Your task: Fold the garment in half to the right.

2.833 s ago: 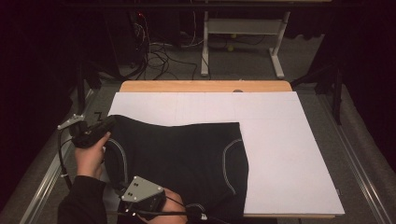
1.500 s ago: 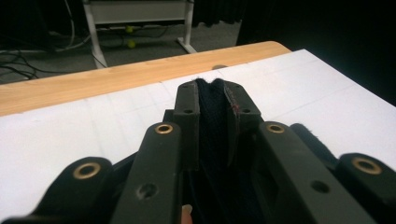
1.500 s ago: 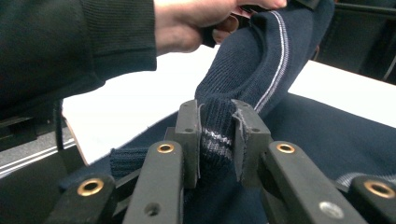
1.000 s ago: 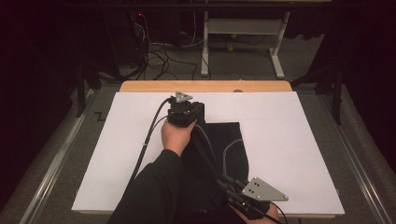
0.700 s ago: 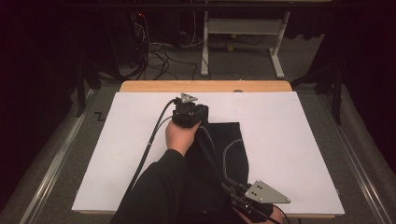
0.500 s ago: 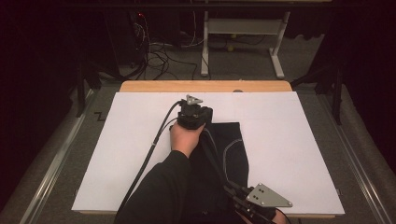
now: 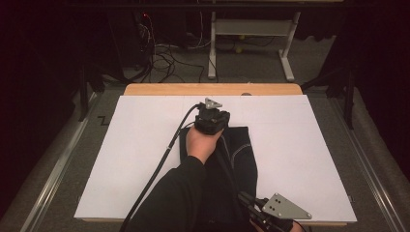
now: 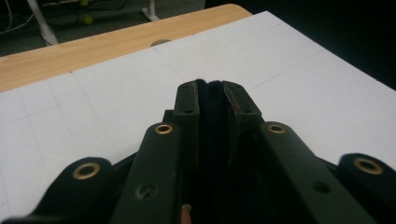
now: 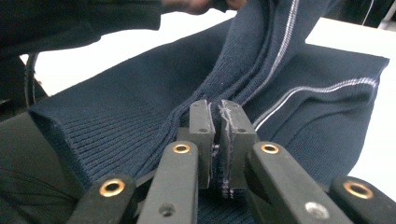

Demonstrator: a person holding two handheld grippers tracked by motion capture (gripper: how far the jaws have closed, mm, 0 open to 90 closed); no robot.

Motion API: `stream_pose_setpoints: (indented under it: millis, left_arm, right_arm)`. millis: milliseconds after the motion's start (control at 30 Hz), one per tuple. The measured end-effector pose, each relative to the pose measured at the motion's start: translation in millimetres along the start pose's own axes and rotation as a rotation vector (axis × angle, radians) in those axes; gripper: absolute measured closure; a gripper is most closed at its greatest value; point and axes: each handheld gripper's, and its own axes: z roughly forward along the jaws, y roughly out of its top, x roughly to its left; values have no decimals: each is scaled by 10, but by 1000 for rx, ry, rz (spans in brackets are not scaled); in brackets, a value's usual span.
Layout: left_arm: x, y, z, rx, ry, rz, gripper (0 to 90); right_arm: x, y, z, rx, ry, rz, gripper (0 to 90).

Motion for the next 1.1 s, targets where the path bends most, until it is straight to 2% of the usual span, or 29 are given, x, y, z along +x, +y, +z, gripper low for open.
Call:
stream_pose_setpoints:
  millis: [133, 233, 333, 433, 533, 700, 800, 867, 1000, 1100]
  left_arm:
    - [-79, 29, 88, 15, -14, 12, 737]
    - [-126, 14, 178, 33, -13, 15, 733]
    - [-143, -19, 267, 50, -11, 13, 714]
    - [-177, -70, 377, 83, -13, 15, 690]
    - [-239, -68, 412, 61, -28, 11, 627]
    - [-353, 11, 329, -12, -70, 38, 513]
    - [-364, 25, 249, -24, -98, 56, 440]
    - [-336, 10, 192, -21, -111, 71, 398]
    - [-203, -60, 29, -40, -132, 51, 342]
    - [-111, -130, -104, -46, -137, 55, 298]
  right_arm:
    - [-3, -9, -77, -20, -11, 2, 846]
    - [-31, -33, -96, -8, -21, 14, 843]
    - [-58, -60, -90, 3, -34, 30, 799]
    - [-79, -60, -96, -8, -47, 23, 779]
    - [-101, -46, -111, -22, -58, 26, 767]
    - [-112, -22, -143, -46, -72, 17, 765]
    - [-125, -15, -150, -53, -78, 21, 766]
    - [-133, -19, -147, -49, -77, 21, 766]
    - [-144, -26, -134, -45, -76, 28, 767]
    - [-150, -32, -130, -42, -77, 29, 770]
